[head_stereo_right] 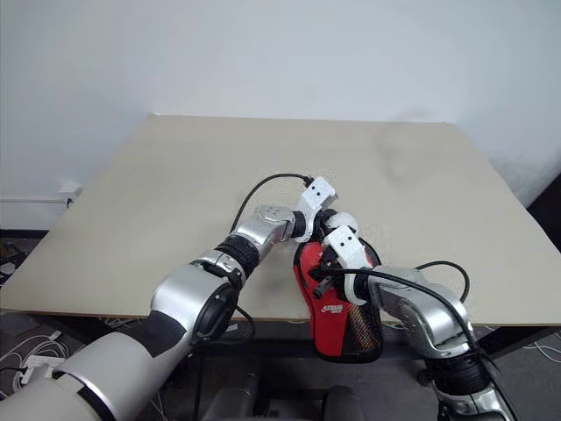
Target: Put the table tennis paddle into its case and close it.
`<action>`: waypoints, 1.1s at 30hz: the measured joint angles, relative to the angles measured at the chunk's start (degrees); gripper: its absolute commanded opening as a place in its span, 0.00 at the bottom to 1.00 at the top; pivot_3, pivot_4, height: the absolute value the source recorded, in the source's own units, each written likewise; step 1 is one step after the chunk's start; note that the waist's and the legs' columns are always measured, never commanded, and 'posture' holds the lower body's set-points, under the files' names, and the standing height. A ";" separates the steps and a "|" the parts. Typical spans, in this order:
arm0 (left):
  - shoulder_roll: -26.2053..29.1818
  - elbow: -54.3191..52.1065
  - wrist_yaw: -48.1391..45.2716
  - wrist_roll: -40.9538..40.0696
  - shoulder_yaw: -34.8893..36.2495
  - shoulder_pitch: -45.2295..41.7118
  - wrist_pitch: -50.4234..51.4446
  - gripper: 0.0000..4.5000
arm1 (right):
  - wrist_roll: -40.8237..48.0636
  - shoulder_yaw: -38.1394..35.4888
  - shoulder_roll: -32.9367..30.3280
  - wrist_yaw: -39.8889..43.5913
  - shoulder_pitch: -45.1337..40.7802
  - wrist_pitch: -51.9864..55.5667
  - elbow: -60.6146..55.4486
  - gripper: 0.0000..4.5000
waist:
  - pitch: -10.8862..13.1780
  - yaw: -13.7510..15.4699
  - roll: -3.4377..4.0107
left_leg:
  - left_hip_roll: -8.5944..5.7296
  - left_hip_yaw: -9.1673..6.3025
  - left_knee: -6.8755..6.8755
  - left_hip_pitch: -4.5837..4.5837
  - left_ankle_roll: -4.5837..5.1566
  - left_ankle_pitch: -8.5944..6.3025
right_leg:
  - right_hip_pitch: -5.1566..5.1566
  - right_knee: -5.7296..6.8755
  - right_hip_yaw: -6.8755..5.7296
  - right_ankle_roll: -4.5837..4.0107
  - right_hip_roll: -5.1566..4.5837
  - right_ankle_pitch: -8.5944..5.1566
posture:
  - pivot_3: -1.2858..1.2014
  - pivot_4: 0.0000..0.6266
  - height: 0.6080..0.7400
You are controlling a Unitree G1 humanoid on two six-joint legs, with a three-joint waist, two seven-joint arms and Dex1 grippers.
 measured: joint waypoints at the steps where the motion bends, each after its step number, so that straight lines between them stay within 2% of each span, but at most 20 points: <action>1: 0.42 -0.19 -1.47 -0.88 0.58 -0.02 0.42 0.68 | 0.18 0.02 -0.44 0.54 0.05 -0.60 -0.12 0.00 | 0.00 0.00 0.00 | 0.00 0.00 0.00 0.00 0.00 0.00 | 0.00 0.00 0.00 -0.02 0.00 0.01 | 0.52 0.00 0.81; 11: 4.76 -2.42 -9.96 -7.39 5.60 -3.38 6.58 0.68 | 1.15 -0.12 -2.01 2.94 0.84 -3.97 -0.16 0.00 | 0.02 0.00 -0.03 | 0.00 0.00 0.04 -0.01 0.01 0.00 | 0.02 0.00 0.00 -0.03 0.00 0.02 | 0.52 0.00 0.81; 14: 6.69 -3.04 -11.08 -8.41 6.74 -4.12 7.49 0.69 | 1.37 -1.62 -2.22 2.95 0.76 -5.16 -0.09 0.13 | 0.02 -0.01 -0.03 | 0.00 0.00 0.04 -0.01 0.01 0.00 | 0.01 0.00 0.00 -0.03 0.00 0.02 | 0.52 0.00 0.81; 17: 9.68 -4.13 -12.50 -9.91 7.64 -4.15 8.35 0.69 | 1.67 -3.93 -2.26 2.81 0.62 -5.38 0.34 0.34 | 0.02 -0.06 -0.03 | 0.02 0.00 0.03 -0.01 0.01 0.00 | 0.00 0.01 0.00 -0.06 0.02 0.04 | 0.52 0.00 0.81; 21: 16.36 -9.21 -19.34 -10.04 7.01 -2.50 9.61 0.69 | 3.61 -7.87 -1.55 1.74 -1.18 -5.25 0.70 0.64 | 0.04 -0.26 -0.01 | 0.03 0.01 0.01 0.00 0.01 0.00 | 0.00 0.02 0.01 -0.19 0.03 0.12 | 0.52 0.00 0.81; 25: 22.02 -21.46 -26.55 -9.55 1.92 7.32 10.90 0.69 | 3.71 -11.97 -0.21 -1.81 -5.72 -4.83 4.43 0.94 | 0.02 -0.07 0.02 | 0.03 0.03 -0.01 0.04 0.00 0.00 | 0.03 0.01 0.01 -0.21 0.02 0.13 | 0.52 0.00 0.81; 30: 24.46 -43.53 -31.86 -10.06 -6.26 22.87 19.03 0.69 | 3.51 -13.57 1.32 -5.09 -10.08 -4.58 10.04 0.94 | 0.02 0.03 0.01 | 0.03 0.05 0.02 -0.06 0.01 0.00 | 0.01 0.01 0.02 -0.23 -0.02 0.15 | 0.52 0.00 0.81; 33: 22.45 -55.70 -30.06 -10.84 -10.28 28.06 23.65 0.69 | 3.03 -12.92 1.35 -6.20 -11.38 -4.07 13.47 0.94 | 0.02 0.14 0.01 | 0.03 0.05 0.05 -0.05 0.01 0.00 | 0.02 0.02 0.02 -0.25 -0.02 0.14 | 0.52 0.00 0.81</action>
